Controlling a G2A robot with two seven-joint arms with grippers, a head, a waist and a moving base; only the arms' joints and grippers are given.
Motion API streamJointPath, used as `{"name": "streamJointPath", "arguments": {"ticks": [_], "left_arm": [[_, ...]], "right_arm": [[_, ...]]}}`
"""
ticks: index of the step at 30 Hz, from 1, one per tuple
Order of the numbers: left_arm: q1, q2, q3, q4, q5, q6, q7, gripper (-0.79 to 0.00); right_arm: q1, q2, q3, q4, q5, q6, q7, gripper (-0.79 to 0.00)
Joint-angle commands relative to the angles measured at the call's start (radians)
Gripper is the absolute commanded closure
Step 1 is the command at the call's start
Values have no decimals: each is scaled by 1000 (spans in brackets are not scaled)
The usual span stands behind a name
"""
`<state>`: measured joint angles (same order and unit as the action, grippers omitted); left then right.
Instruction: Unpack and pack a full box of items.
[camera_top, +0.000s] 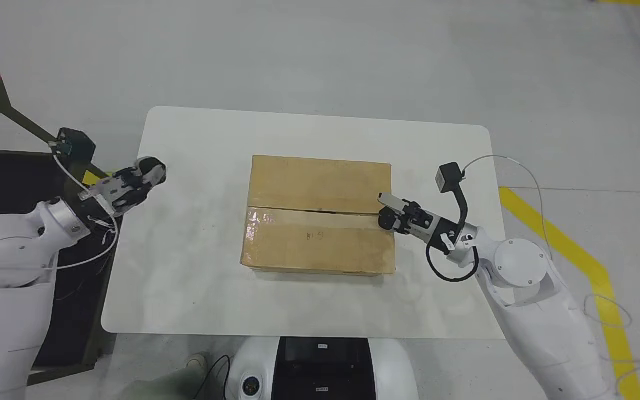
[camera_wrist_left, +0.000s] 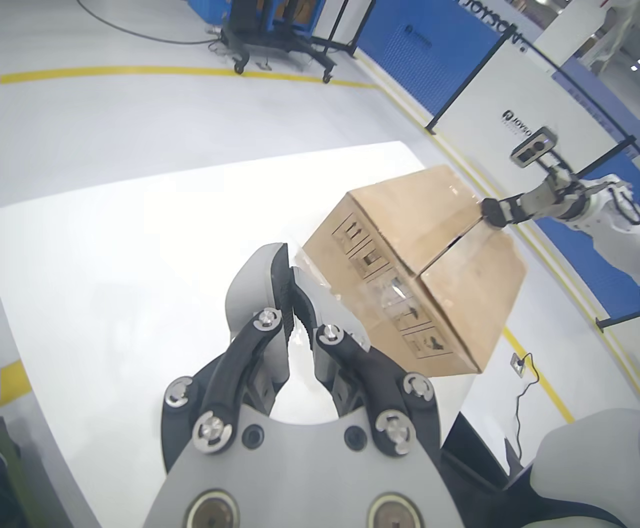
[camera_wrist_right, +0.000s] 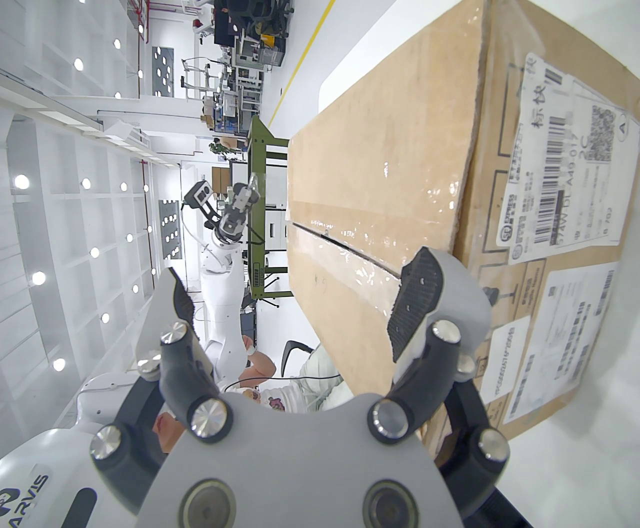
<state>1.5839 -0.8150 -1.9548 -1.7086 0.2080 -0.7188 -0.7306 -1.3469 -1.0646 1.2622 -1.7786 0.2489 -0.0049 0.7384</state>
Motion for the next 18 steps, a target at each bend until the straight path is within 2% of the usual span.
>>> {"name": "streamJointPath", "arguments": {"ticks": [1,10,18], "left_arm": [[-2,1,-1,-15,-46,5,-2,0],[-27,-1,21,-92,-192,23,42,0],[-30,-7,59,-188,-226,78,86,0]], "right_arm": [[0,0,0,0,0,0,0,-785],[0,0,0,0,0,0,0,-785],[0,0,0,0,0,0,0,-785]]}}
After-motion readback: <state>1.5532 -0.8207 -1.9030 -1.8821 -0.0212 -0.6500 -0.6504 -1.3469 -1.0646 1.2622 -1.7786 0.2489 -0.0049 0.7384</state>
